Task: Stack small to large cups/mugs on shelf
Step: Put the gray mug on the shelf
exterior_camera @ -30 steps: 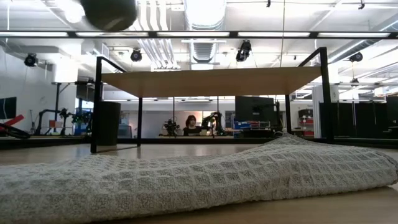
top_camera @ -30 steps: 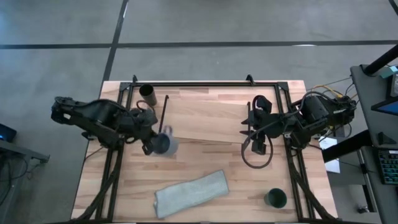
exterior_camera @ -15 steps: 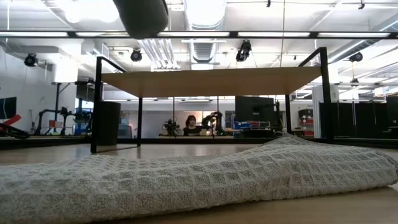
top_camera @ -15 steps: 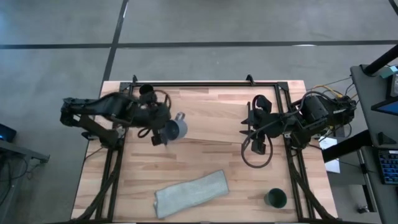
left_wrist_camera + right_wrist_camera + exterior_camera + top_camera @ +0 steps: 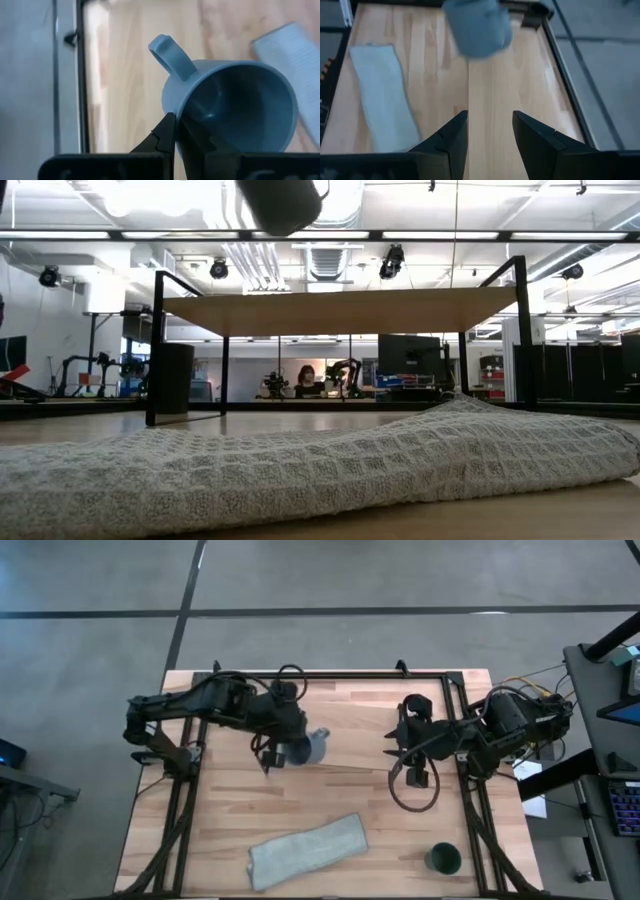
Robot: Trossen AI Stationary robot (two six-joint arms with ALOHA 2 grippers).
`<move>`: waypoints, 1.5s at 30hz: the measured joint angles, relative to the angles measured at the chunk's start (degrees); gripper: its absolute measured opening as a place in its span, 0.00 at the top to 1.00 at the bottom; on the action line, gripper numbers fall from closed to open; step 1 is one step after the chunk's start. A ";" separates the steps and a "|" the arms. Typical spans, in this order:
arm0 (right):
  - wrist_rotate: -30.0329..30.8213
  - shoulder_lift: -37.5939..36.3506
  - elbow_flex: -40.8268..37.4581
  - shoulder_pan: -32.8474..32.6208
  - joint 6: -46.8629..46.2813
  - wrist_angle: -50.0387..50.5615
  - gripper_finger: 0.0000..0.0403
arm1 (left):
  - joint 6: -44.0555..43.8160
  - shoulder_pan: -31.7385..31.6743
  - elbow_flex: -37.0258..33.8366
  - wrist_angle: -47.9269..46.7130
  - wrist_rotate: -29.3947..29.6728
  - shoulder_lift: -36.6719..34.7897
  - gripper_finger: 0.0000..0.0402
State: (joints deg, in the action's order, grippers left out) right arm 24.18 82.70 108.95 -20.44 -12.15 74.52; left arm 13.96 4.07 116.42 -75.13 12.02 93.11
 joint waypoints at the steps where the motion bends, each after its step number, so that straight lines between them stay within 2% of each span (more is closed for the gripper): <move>1: -0.03 0.00 0.00 0.26 1.15 -1.51 0.63 | 0.58 0.01 0.75 1.00 -1.16 0.53 1.00; 4: -0.53 0.00 0.00 1.11 4.94 -6.94 0.63 | 2.78 0.03 3.07 2.82 -4.00 1.85 1.00; 7: -5.48 0.00 0.01 2.22 7.80 -11.62 0.63 | 4.58 0.01 4.77 3.96 -4.64 2.49 1.00; 11: -10.59 0.28 0.02 3.73 8.20 -12.40 0.63 | 7.58 0.03 5.65 4.74 -4.97 2.29 1.00; 21: -11.06 3.57 -0.13 7.65 11.36 -13.20 0.63 | 10.41 0.05 5.67 9.10 -8.74 1.37 1.00; 26: -11.31 4.66 -0.17 9.12 12.21 -14.93 0.63 | 10.69 0.07 5.58 9.16 -8.77 1.37 1.00; 31: -15.54 5.01 -0.17 10.10 12.81 -18.63 0.63 | 10.84 0.05 5.58 9.13 -8.78 1.37 1.00; 45: -16.61 7.11 -0.08 11.07 14.98 -19.85 0.64 | 11.01 0.05 5.58 10.48 -8.85 1.37 1.00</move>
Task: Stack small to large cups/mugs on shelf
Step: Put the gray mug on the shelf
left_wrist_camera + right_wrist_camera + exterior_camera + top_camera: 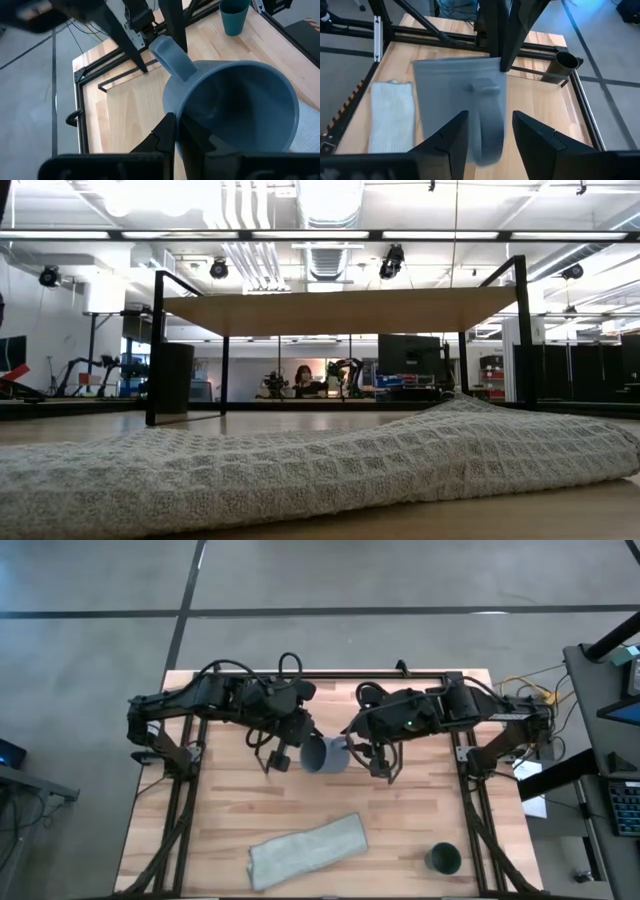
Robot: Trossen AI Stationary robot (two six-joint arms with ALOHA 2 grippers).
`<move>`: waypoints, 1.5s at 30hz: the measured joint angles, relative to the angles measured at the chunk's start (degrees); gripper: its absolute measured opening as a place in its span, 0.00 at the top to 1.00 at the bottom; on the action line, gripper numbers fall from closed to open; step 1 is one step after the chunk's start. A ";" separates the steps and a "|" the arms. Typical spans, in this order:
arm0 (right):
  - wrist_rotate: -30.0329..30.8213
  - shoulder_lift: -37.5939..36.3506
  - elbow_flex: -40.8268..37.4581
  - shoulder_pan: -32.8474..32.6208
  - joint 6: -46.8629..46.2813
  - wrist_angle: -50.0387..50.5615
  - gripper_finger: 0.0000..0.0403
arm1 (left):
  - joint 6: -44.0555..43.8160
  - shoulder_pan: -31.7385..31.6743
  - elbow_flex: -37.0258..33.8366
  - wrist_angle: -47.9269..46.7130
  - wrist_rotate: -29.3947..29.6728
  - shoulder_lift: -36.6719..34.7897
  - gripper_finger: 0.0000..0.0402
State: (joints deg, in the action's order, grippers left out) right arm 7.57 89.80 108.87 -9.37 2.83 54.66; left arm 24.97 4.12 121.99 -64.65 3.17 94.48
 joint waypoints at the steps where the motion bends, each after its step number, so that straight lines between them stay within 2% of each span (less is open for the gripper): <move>1: -0.02 0.14 0.01 0.02 0.40 0.06 0.64 | 0.00 0.00 0.00 0.12 -0.01 0.00 1.00; 6: -0.06 0.73 0.01 0.21 0.63 0.05 0.69 | -0.02 0.00 0.00 -0.28 -0.01 0.00 1.00; 17: 0.37 -0.20 0.06 0.42 0.21 -0.01 0.88 | -0.22 0.00 -0.02 -0.73 0.08 0.00 1.00; 22: 0.88 -0.22 0.06 0.42 0.17 -0.01 0.89 | -0.81 0.00 -0.02 -0.71 0.45 0.00 1.00; 29: 2.14 -0.26 0.08 0.48 -1.32 0.41 0.89 | -3.50 0.00 -0.02 -0.65 6.32 0.00 1.00; 32: 2.17 -0.27 0.08 0.50 -2.59 0.43 0.89 | -3.63 0.00 -0.02 -0.64 6.84 0.00 0.99; 41: 6.11 -0.53 0.08 0.43 -7.54 2.48 0.89 | -3.78 -0.04 -0.04 -0.43 13.91 0.00 0.82; 45: 9.71 -0.53 0.08 0.35 -11.44 4.81 0.89 | -3.69 -0.15 -0.04 -0.39 20.10 -0.02 0.76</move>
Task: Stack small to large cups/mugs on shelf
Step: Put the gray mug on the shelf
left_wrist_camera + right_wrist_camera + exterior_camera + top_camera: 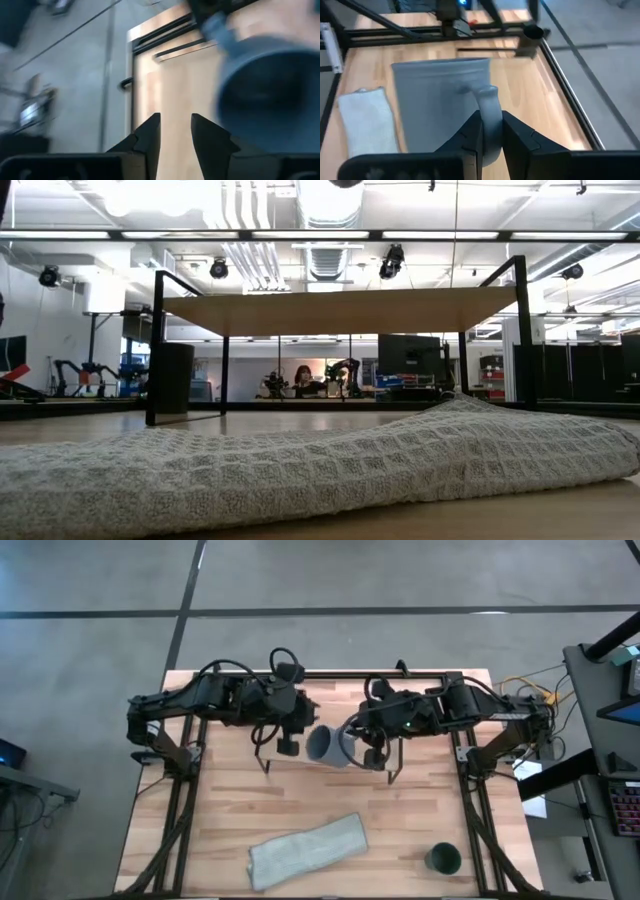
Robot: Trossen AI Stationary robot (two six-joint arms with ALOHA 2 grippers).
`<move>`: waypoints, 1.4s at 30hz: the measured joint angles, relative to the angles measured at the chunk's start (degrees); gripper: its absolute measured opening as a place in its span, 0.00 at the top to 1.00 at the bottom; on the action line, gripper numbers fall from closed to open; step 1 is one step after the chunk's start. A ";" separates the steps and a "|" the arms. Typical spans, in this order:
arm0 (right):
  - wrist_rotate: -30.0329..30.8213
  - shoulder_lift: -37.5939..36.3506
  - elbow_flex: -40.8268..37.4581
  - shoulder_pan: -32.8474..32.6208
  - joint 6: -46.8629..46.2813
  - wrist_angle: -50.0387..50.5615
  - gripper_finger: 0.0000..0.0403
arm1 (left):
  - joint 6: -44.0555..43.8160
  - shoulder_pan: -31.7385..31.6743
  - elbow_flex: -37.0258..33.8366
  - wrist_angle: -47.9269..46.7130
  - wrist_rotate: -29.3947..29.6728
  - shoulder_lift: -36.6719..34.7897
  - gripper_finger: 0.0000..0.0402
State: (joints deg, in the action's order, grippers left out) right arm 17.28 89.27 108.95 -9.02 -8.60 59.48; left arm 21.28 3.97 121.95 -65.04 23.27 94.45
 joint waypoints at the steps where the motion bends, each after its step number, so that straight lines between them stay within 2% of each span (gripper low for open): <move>1: 1.63 0.00 0.00 -0.05 -2.00 1.09 0.89 | -0.02 0.00 0.00 -0.06 2.18 0.00 0.75; 4: 7.56 0.00 0.00 -0.24 -8.41 5.91 0.90 | -0.04 0.02 0.00 -0.49 8.38 0.00 0.75; 6: 10.38 0.00 0.00 -0.36 -12.19 9.37 0.90 | -0.05 0.00 0.00 -0.49 9.99 0.00 0.74; 17: 21.05 -0.04 -0.48 -1.21 -19.70 11.67 0.97 | -0.13 0.00 0.00 -0.52 10.16 0.00 0.74; 24: 23.61 -0.04 -0.61 -1.25 -21.38 11.79 0.97 | -0.17 0.00 0.00 -2.37 10.35 0.00 0.74; 30: 26.26 -0.05 -1.19 -1.35 -26.57 13.58 0.97 | -4.97 -0.15 0.00 -7.21 14.85 0.00 0.74; 35: 28.37 -0.11 -4.88 -2.02 -32.08 14.10 0.97 | -9.24 -0.22 0.00 -11.73 18.99 0.00 0.74; 42: 33.29 -0.72 -12.46 -3.19 -39.81 14.06 0.97 | -10.45 -0.26 0.00 -12.57 19.17 0.00 0.74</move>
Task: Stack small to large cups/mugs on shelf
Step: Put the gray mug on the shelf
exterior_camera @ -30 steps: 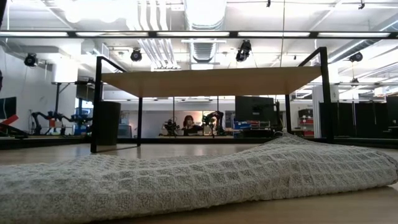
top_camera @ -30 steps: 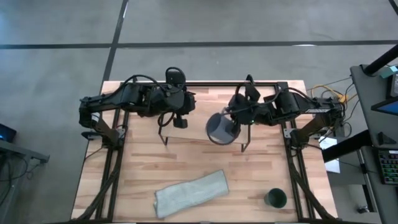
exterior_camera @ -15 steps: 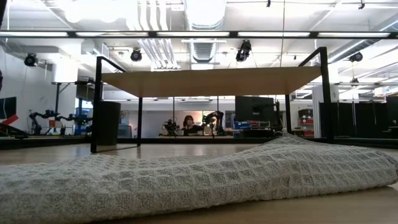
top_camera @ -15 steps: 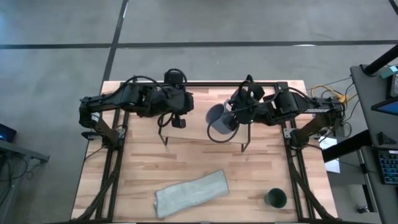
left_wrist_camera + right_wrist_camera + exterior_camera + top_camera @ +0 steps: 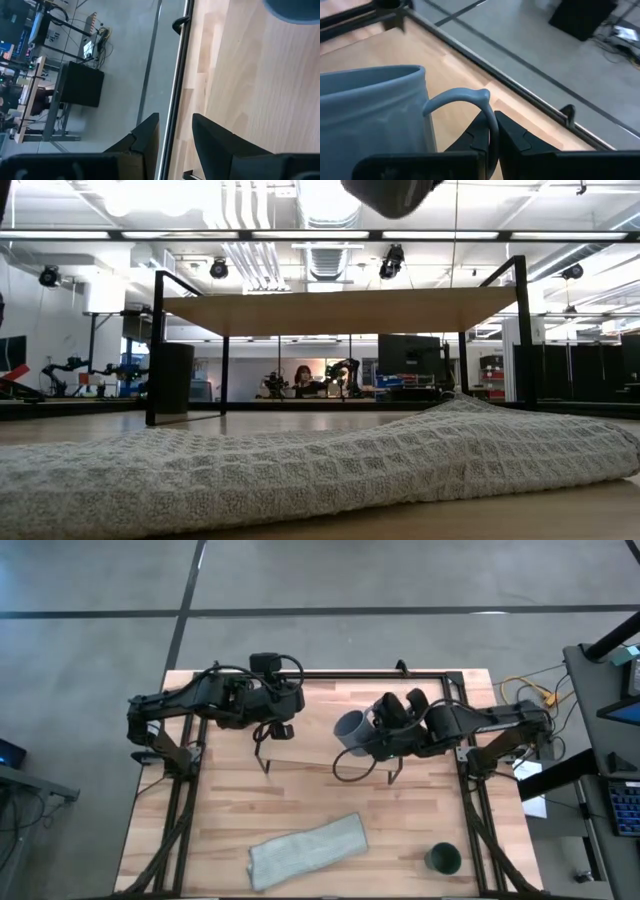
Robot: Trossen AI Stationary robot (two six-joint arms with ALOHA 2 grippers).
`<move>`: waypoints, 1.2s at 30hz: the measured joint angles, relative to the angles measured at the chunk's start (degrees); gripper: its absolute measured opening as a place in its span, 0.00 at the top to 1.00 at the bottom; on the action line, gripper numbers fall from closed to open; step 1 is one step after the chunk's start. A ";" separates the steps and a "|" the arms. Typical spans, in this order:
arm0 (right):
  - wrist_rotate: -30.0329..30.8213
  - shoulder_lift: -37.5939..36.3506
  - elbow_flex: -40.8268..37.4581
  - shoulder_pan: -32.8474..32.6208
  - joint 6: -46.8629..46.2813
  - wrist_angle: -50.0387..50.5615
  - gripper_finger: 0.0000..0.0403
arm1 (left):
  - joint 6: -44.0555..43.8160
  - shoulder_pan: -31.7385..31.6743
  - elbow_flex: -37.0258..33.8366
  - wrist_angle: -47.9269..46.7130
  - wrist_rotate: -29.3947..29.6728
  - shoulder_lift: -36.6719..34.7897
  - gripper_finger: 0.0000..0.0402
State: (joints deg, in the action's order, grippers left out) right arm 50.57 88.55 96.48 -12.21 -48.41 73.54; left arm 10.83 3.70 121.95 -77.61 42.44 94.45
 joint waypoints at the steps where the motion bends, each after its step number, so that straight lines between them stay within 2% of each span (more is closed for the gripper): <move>1: 1.05 -0.61 -1.01 -0.08 -1.53 -0.04 0.97 | 0.00 0.00 0.00 0.01 0.00 0.00 0.74; 6: 6.30 -4.86 -8.25 -0.91 -9.60 -1.49 0.97 | 0.00 0.00 0.00 -0.02 -0.02 0.00 0.74; 10: 9.08 -9.87 -15.56 -2.25 -11.42 -7.46 0.97 | 0.00 -0.03 0.00 0.01 -0.03 0.00 0.74; 15: 13.73 -16.17 -26.37 -3.94 -8.04 -20.61 0.97 | -0.07 -0.38 0.00 0.09 -0.04 0.00 0.74; 21: 15.34 -20.92 -39.87 -4.48 -5.50 -36.79 0.97 | -0.15 -0.63 0.00 0.62 -0.07 0.00 0.74; 23: 16.42 -21.68 -43.75 -4.41 -2.42 -43.00 0.97 | -0.17 -0.76 0.00 0.62 -0.07 0.00 0.74; 30: 16.74 -22.33 -52.77 -4.26 19.63 -67.69 0.97 | -0.19 -1.25 0.00 1.13 -0.11 0.00 0.74; 36: 13.85 -23.05 -56.16 -1.92 22.11 -72.52 0.97 | -0.20 -1.40 -0.04 3.96 -0.13 0.00 0.74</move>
State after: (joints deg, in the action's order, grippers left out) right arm 64.43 65.50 40.32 -14.13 -26.30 1.02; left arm 10.63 2.31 121.91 -73.65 42.30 94.45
